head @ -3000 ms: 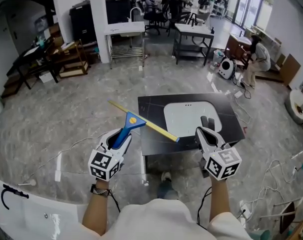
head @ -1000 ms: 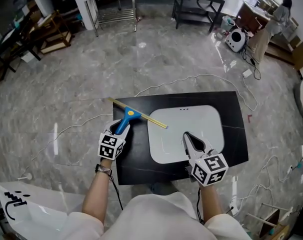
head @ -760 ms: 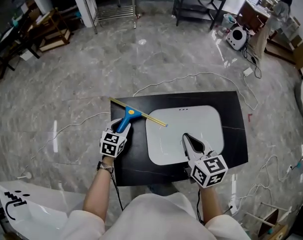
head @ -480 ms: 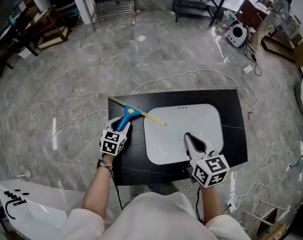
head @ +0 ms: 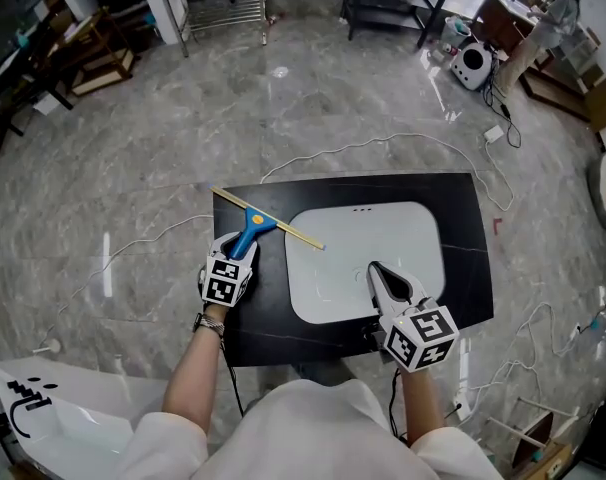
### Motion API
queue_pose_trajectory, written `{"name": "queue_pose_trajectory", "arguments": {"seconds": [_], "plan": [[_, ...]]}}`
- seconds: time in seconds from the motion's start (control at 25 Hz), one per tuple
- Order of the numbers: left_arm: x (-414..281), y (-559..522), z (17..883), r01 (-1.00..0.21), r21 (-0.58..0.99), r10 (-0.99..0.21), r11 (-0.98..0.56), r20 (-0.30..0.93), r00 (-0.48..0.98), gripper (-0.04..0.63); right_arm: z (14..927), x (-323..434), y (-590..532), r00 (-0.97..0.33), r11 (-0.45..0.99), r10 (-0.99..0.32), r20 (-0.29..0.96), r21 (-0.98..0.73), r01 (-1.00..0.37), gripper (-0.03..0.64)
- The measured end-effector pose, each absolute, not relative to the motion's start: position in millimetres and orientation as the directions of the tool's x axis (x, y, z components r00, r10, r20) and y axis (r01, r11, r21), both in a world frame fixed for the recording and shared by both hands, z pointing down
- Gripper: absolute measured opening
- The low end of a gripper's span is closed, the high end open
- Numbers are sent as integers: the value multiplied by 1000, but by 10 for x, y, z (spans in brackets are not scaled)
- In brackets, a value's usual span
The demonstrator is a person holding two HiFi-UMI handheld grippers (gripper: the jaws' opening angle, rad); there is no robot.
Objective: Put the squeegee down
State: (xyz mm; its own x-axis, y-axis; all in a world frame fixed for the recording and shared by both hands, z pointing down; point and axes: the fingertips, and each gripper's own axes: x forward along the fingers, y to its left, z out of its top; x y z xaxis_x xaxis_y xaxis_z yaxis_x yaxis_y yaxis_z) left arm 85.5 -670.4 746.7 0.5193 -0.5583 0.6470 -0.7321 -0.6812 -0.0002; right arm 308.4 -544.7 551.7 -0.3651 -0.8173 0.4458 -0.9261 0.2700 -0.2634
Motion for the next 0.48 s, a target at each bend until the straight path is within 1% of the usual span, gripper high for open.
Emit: {"name": "queue_pose_trajectory", "arguments": {"seconds": [0.32,0.48], "plan": [[813,-6633,7581,-742,-2,-546,-671,678,492,152,5510,3049,-5401,-367,272,-816,446,-264,-925,6],[784,-6613,7554,-757,46,-546,-652,665,510,163,5535,3020,-5369,-372,275,-810,452,-268,-923,6]]}}
